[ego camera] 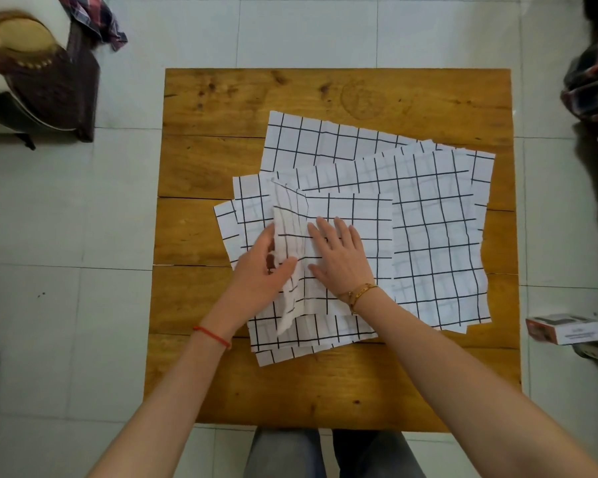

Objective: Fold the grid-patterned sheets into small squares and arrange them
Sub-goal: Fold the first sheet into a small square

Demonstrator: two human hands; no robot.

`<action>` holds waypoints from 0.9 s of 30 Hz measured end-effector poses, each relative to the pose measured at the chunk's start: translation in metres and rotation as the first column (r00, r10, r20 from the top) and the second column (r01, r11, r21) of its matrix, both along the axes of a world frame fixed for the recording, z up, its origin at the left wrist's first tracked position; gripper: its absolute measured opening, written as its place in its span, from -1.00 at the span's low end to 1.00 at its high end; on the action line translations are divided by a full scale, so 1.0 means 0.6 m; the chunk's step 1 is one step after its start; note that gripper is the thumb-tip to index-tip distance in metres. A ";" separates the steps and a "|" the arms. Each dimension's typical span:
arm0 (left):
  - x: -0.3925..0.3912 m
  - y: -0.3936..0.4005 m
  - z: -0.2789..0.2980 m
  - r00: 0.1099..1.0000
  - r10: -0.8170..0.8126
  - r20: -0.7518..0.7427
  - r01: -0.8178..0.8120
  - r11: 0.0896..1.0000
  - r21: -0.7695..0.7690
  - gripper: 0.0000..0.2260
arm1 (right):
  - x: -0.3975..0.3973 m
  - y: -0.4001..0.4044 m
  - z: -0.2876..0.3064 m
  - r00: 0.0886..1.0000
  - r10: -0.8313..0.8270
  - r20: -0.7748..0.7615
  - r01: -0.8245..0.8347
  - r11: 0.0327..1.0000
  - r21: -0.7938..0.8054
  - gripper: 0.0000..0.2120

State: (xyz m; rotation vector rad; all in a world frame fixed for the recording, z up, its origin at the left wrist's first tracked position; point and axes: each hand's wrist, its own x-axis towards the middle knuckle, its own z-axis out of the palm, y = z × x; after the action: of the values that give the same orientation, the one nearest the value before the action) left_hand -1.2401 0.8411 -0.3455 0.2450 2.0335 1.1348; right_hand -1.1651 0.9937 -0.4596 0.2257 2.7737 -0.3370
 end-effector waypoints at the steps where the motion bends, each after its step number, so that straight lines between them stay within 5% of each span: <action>1: 0.007 0.009 0.000 1.000 -0.030 -0.005 0.030 1.000 -0.004 -0.50 | 0.000 -0.001 0.000 1.000 -0.005 -0.007 0.005 1.000 -0.008 -0.25; 7: 0.046 0.078 -0.014 0.983 -0.158 -0.096 0.155 0.987 -0.032 -0.37 | 0.021 0.028 0.012 0.980 -0.112 -0.166 0.097 0.990 -0.100 -0.28; 12: 0.074 0.137 -0.044 0.976 -0.174 -0.131 0.174 0.985 -0.015 -0.35 | 0.060 0.095 0.029 0.885 -0.377 -0.274 0.336 0.923 -0.186 -0.65; 15: 0.087 0.163 -0.068 0.986 -0.151 -0.075 0.154 0.988 0.030 -0.31 | 0.078 0.125 0.038 0.779 -0.594 -0.199 0.496 0.779 -0.384 -0.76; 20: 0.099 0.172 -0.094 0.976 -0.203 -0.079 0.201 0.979 -0.032 -0.24 | 0.075 0.144 0.052 0.624 -0.781 0.017 0.648 0.505 -0.570 -0.57; 27: 0.066 0.112 -0.123 0.943 -0.095 -0.318 0.044 0.986 -0.163 -0.48 | 0.058 0.155 0.038 0.531 -0.844 0.080 0.689 0.374 -0.621 -0.55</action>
State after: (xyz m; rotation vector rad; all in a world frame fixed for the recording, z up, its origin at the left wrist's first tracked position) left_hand -1.2002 0.9081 -0.4191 0.4476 2.3692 0.9339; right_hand -1.1301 1.0869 -0.4365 1.4426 2.3711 -1.5404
